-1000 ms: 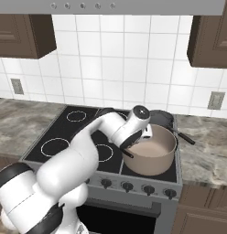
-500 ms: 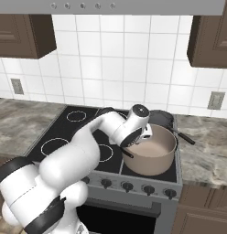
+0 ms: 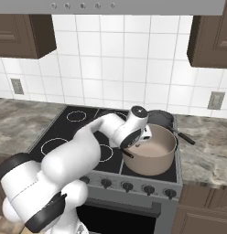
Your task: Move the pot and pan from the stove into the sink.
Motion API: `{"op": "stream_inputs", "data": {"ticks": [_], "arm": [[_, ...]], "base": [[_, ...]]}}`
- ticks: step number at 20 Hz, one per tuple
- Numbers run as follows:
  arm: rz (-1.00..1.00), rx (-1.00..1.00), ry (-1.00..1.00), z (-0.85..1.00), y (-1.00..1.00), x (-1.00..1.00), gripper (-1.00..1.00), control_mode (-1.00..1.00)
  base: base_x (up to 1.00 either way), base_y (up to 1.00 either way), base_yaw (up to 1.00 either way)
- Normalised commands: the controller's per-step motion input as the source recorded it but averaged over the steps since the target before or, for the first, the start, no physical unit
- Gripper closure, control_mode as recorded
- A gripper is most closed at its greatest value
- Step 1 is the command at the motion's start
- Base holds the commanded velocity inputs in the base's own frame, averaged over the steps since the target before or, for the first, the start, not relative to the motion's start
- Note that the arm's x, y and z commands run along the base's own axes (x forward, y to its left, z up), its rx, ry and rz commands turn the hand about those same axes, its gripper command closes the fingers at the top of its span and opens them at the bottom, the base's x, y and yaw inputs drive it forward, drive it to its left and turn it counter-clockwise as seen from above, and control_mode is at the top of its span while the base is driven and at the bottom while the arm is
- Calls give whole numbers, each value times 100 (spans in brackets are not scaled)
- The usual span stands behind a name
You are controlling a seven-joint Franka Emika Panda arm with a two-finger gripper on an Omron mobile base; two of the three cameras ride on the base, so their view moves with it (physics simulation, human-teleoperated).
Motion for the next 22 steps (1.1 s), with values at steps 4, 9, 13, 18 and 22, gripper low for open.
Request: {"op": "stream_inputs", "data": {"ticks": [4, 9, 13, 18, 22], "arm": [[4, -5, 2, -27, 0, 3, -100, -100], [4, -4, 2, -26, 0, 6, -100, -100], [4, -3, 1, -23, 0, 4, -100, -100], [2, -1, 0, -11, 0, 0, 100, -100], [0, 0, 0, 0, 0, 0, 100, -100]], "base": [[0, 0, 0], [0, 0, 0], [0, 0, 0], [0, 0, 0], [0, 0, 0]]}}
